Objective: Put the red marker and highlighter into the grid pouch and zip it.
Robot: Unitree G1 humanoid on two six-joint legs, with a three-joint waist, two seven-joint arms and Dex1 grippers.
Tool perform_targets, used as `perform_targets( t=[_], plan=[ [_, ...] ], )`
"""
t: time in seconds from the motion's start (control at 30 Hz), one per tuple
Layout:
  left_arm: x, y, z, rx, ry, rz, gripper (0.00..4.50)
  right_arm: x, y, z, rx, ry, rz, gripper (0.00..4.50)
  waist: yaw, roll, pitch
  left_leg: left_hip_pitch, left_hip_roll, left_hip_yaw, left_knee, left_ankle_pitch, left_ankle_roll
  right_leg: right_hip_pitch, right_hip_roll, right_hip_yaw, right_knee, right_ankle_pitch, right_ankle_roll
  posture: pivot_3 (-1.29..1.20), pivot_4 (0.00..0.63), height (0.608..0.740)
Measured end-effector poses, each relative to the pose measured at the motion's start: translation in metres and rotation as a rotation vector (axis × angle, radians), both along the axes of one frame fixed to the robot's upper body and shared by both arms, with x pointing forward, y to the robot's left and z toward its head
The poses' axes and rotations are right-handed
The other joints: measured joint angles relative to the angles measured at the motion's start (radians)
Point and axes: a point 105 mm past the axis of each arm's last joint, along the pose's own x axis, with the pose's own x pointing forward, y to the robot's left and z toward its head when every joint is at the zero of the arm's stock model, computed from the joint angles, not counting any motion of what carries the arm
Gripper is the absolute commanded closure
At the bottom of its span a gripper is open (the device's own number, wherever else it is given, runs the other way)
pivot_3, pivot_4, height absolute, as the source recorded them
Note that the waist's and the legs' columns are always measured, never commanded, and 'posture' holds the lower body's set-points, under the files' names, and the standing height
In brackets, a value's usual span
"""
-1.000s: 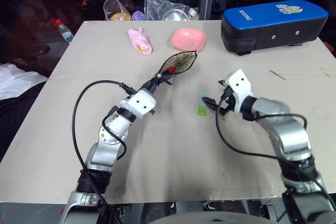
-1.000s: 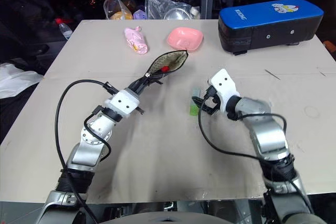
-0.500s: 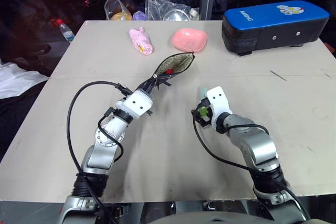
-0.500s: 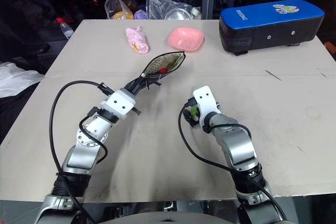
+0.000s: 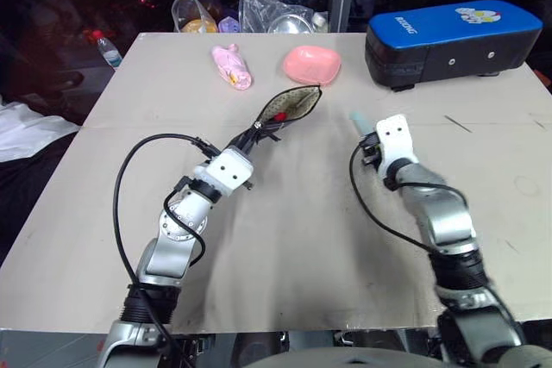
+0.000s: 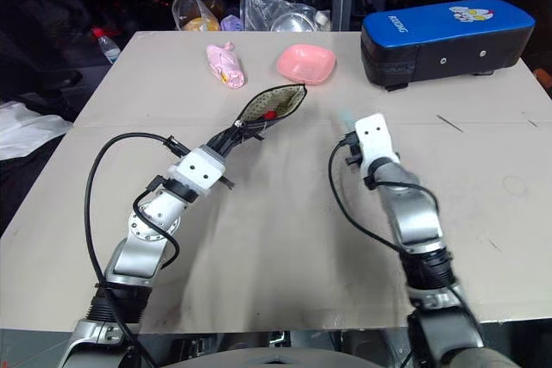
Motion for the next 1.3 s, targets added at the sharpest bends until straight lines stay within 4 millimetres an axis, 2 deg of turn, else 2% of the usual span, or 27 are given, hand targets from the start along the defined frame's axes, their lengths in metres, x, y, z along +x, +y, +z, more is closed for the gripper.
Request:
perform_targets(
  t=[0.13,0.2,0.27,0.33,0.53,0.8,0.9,1.17,1.23,1.3],
  plan=[
    [0.002,-0.016,0.000,0.029,0.000,-0.061,4.50,-0.007,0.010,0.034,-0.205,-0.207,0.300,3.68,-0.002,0.000,0.001,0.000,0.002,0.000,0.000,0.000,0.000,0.000,0.002,0.000,0.000,0.000,0.000,0.00,0.150,0.717],
    [0.002,-0.021,0.000,0.038,-0.002,-0.078,4.50,-0.009,0.011,0.041,-0.309,-0.246,0.392,3.68,-0.001,0.000,0.001,0.001,0.002,0.001,0.000,0.000,0.000,0.000,0.002,0.001,0.000,0.000,0.000,0.00,0.150,0.717],
    [0.005,-0.024,0.000,0.047,-0.001,-0.094,4.50,-0.012,0.008,0.049,-0.540,-0.318,0.532,3.68,0.001,0.000,0.002,0.001,0.002,0.001,0.000,0.000,0.000,0.000,0.002,0.001,0.000,0.000,0.000,0.00,0.150,0.717],
    [0.007,-0.024,-0.001,0.050,0.002,-0.096,4.50,-0.013,0.006,0.056,-0.653,-0.368,0.589,3.68,0.001,0.000,0.002,0.001,0.002,0.001,0.000,0.000,0.000,0.000,0.002,0.001,0.000,0.000,0.000,0.00,0.150,0.717],
    [0.006,-0.032,-0.006,0.067,0.013,-0.126,4.50,-0.011,0.010,0.051,-0.834,-0.423,0.712,3.68,0.003,0.000,0.003,0.001,0.002,0.004,0.001,0.000,0.000,0.000,0.001,0.002,0.000,0.000,0.000,0.00,0.150,0.717],
    [0.005,-0.037,-0.008,0.088,0.011,-0.147,4.50,-0.007,0.014,0.054,-0.970,-0.486,0.784,3.68,0.004,0.000,0.003,0.002,0.003,0.011,0.002,0.000,-0.001,0.000,0.001,0.003,0.000,0.000,0.000,0.00,0.150,0.717],
    [0.002,-0.049,-0.005,0.130,-0.013,-0.201,4.50,-0.007,0.030,0.047,-1.024,-0.512,0.856,3.68,0.004,0.000,0.003,0.002,0.003,0.012,0.002,0.000,-0.001,0.000,0.001,0.003,0.001,0.000,0.000,0.00,0.150,0.717],
    [-0.002,-0.054,-0.003,0.170,-0.040,-0.247,4.50,-0.007,0.050,0.041,-1.060,-0.551,0.946,3.68,0.004,0.000,0.003,0.003,0.004,0.013,0.002,0.001,-0.001,-0.001,0.001,0.004,0.002,0.000,0.000,0.00,0.150,0.717],
    [-0.003,-0.056,-0.004,0.169,-0.036,-0.255,4.50,-0.008,0.056,0.036,-1.041,-0.541,0.966,2.66,0.004,0.000,0.003,0.003,0.004,0.013,0.002,0.001,-0.001,-0.001,0.001,0.004,0.002,0.000,0.000,0.00,0.150,0.717],
    [-0.004,-0.059,-0.005,0.158,-0.028,-0.267,4.50,-0.008,0.061,0.034,-1.012,-0.532,0.976,1.96,0.005,0.000,0.003,0.003,0.004,0.013,0.003,0.001,-0.001,-0.001,0.001,0.004,0.002,0.000,0.000,0.00,0.150,0.717]
  ],
)
